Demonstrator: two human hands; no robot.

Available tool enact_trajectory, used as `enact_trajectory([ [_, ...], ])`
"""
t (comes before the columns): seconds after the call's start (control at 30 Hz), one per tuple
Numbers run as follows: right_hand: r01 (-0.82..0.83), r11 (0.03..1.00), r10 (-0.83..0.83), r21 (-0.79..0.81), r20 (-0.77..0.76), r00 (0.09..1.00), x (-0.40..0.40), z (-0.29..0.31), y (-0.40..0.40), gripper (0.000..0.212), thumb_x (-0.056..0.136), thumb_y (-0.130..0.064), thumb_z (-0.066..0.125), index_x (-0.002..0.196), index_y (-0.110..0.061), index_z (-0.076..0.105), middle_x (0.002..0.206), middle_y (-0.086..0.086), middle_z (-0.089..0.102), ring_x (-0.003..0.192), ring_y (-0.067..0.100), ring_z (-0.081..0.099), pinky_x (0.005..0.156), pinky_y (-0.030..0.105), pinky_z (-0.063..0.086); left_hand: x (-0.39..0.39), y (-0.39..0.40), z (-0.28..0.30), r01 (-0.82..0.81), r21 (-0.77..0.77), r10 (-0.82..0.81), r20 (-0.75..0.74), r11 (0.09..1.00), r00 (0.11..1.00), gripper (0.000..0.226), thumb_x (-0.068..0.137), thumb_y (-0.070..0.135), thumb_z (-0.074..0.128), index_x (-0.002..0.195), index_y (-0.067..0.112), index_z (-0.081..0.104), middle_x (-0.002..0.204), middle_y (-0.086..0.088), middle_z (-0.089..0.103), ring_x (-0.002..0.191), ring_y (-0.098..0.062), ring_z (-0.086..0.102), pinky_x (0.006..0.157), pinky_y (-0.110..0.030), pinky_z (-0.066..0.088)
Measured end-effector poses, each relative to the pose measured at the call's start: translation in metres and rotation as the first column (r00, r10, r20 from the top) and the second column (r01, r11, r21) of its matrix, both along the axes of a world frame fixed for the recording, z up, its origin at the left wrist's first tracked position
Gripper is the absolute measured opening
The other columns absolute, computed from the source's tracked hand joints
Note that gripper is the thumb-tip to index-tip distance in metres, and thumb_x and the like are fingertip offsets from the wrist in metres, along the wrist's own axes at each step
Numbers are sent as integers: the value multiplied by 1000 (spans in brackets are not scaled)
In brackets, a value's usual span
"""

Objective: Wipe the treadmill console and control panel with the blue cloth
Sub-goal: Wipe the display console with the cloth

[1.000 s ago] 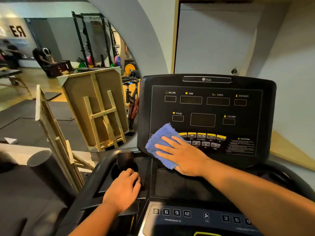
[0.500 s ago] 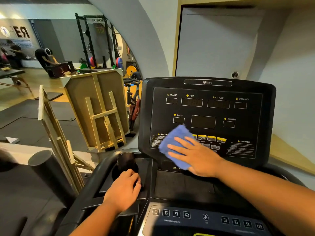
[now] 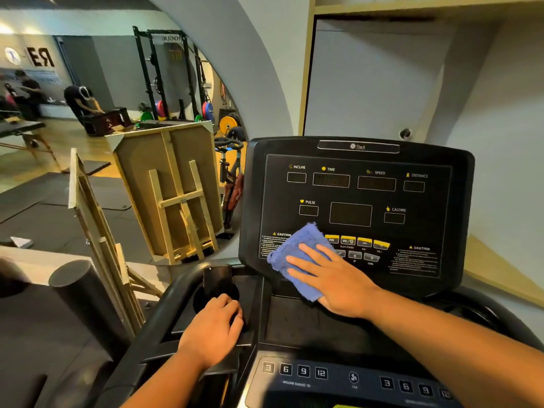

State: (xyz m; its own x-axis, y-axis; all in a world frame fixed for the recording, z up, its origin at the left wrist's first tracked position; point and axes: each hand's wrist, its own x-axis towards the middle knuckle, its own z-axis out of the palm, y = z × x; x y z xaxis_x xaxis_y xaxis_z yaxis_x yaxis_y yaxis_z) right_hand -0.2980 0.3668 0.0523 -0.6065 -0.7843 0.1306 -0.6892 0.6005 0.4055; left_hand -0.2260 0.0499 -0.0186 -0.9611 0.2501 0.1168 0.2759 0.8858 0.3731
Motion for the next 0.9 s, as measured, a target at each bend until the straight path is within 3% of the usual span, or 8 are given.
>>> enact_trajectory([
  [0.2,-97,995,95,-11,-72,993,-38,31,-71,71,91,-31,57,157,-26,30,167,1,21,155,30,10,123,46,2,-2,0,5,-1,19,1,-1,1000,1000,26,102,44,36,107,33,58,108,14,47,98,-5,48,89,-26,45],
  [0.3,52,987,-72,-151,-126,989,-50,51,-63,75,89,-27,57,158,-25,29,167,1,19,155,30,9,124,47,5,-4,-2,8,-13,13,13,-5,1000,1000,27,102,44,37,110,33,60,110,15,48,99,-5,49,89,-26,46],
  [0.43,266,881,-315,-390,-67,947,-9,10,-11,89,82,-27,66,160,-23,21,168,2,14,156,30,0,123,50,9,-3,-6,4,-10,6,10,4,1000,1000,25,103,43,38,112,33,60,109,16,47,100,-4,48,89,-24,45],
  [0.57,260,934,-280,-247,-50,959,23,-35,-18,89,85,-38,62,160,-19,19,168,8,11,154,38,3,120,56,12,-3,-5,3,-6,0,6,8,1000,1000,26,104,43,39,113,32,60,111,14,48,101,-5,49,91,-26,46],
  [0.63,192,962,-208,-193,-68,976,15,-32,-16,80,89,-40,51,160,-21,20,168,5,12,155,36,5,120,54,11,-1,-6,2,-18,-7,18,23,1000,1000,26,104,43,39,114,33,60,112,14,49,102,-5,50,92,-26,47],
  [0.7,216,955,-241,-204,-105,965,7,-16,7,75,89,-37,44,159,-23,23,168,2,16,155,32,7,121,50,12,-1,-6,2,-15,-4,15,23,1000,1000,24,104,43,39,113,34,60,111,15,48,101,-4,50,92,-26,47],
  [0.8,442,794,-486,-417,1,874,16,-4,58,86,86,-24,61,160,-24,18,169,0,11,156,30,2,123,51,15,-1,-6,3,-10,-20,11,30,1000,999,22,104,41,40,113,35,60,110,16,48,100,-3,50,91,-25,46],
  [0.9,557,619,-608,-553,111,786,47,-28,74,92,84,-17,67,161,-23,16,169,3,7,155,32,-3,122,55,18,-4,-6,3,-10,-19,11,28,1000,1000,21,104,42,41,113,36,60,111,17,49,101,-2,50,89,-25,48],
])
